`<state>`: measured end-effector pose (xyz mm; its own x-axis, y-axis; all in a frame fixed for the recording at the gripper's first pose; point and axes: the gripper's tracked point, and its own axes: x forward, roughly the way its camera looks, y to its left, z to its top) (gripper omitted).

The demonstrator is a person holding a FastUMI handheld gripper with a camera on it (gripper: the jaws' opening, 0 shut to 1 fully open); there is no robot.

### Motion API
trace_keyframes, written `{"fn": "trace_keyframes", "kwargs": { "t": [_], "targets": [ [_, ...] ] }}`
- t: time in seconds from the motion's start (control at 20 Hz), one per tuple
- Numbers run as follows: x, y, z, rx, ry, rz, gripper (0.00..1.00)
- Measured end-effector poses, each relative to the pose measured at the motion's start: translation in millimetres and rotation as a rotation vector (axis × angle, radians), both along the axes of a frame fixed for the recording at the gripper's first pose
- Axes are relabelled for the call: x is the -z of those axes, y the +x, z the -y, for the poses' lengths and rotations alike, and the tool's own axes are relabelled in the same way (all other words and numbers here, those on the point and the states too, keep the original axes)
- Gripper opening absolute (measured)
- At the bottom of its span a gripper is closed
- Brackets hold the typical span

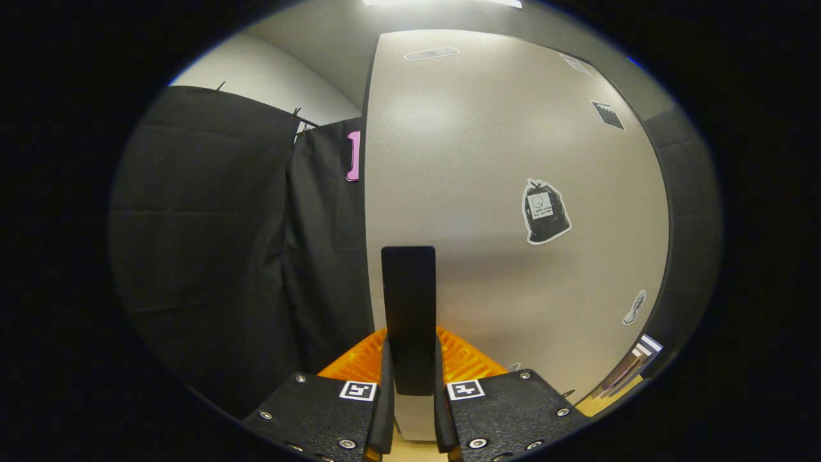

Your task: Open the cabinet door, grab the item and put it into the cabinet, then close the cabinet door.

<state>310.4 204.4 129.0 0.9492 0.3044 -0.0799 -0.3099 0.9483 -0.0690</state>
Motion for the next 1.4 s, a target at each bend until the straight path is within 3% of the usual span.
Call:
{"fn": "trace_keyframes", "kwargs": {
  "t": [0.75,1.4],
  "targets": [
    [-7.9,-104.2,60.9,-0.05,-0.018,-0.011,0.26],
    [-18.4,-168.4,156.4,0.073,-0.029,0.021,0.24]
  ]
}}
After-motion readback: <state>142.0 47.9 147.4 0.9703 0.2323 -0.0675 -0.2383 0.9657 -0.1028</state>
